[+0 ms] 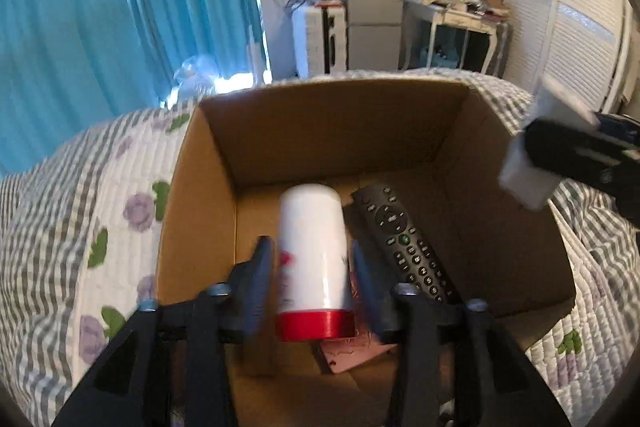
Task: Organize rigid objects
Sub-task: 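Lower tube and charger into the box and open both grippers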
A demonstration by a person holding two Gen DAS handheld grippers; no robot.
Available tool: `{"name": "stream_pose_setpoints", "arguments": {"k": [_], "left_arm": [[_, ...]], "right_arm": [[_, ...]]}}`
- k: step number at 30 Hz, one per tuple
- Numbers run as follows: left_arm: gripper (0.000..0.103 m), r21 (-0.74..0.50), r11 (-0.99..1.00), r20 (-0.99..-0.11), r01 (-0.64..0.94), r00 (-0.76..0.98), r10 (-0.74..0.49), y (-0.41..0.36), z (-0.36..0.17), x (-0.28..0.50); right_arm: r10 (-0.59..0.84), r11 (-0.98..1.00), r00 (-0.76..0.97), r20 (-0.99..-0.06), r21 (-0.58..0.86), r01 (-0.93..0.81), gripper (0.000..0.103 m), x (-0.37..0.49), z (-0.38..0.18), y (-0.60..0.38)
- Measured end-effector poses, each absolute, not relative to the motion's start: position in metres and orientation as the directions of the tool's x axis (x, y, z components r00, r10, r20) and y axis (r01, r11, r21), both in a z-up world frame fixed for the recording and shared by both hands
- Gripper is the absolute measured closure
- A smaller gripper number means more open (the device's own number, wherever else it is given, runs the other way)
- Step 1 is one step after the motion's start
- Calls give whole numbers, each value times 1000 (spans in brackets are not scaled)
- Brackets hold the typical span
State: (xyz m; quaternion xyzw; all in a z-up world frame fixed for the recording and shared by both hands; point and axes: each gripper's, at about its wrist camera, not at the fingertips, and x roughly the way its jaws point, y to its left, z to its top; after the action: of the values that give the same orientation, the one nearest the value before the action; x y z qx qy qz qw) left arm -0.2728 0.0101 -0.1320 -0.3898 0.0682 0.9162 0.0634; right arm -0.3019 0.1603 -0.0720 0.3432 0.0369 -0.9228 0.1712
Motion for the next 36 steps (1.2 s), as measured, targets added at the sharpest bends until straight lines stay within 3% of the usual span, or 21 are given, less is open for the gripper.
{"name": "stream_pose_setpoints", "arguments": {"k": [1,12,15,21,28,30,32,36], "left_arm": [[40,90,-983,-711,-161,-702,49,10,-130,-271],[38,13,-999,-661,-46,-750,26,-38,-80,-244],[36,48,-999,-641,-21,-768,-15,-55,-70,-239],[36,90,-996,-634,23,-770,-76,-82,-74,-230],[36,59,-998,-645,36,-761,-66,-100,-89,-226],[36,59,-997,-648,43,-759,-71,-102,-90,-223],[36,52,-997,-649,53,-757,-74,-106,-91,-218],[36,49,-997,-649,63,-757,-80,-107,-89,-200]], "right_arm": [[-294,-937,-703,-648,51,344,51,-302,-74,161],[-299,-917,-645,-703,24,398,51,-295,-80,134],[-306,-904,-604,-736,26,427,51,-301,-89,109],[-276,-888,-504,-819,16,460,51,-324,-121,56],[-200,-919,-538,-819,-35,394,50,-337,-137,39],[-207,-923,-578,-789,-38,382,40,-337,-132,42],[-217,-928,-626,-749,-41,371,22,-333,-118,47],[-247,-934,-679,-692,-17,357,22,-321,-87,62]]}}
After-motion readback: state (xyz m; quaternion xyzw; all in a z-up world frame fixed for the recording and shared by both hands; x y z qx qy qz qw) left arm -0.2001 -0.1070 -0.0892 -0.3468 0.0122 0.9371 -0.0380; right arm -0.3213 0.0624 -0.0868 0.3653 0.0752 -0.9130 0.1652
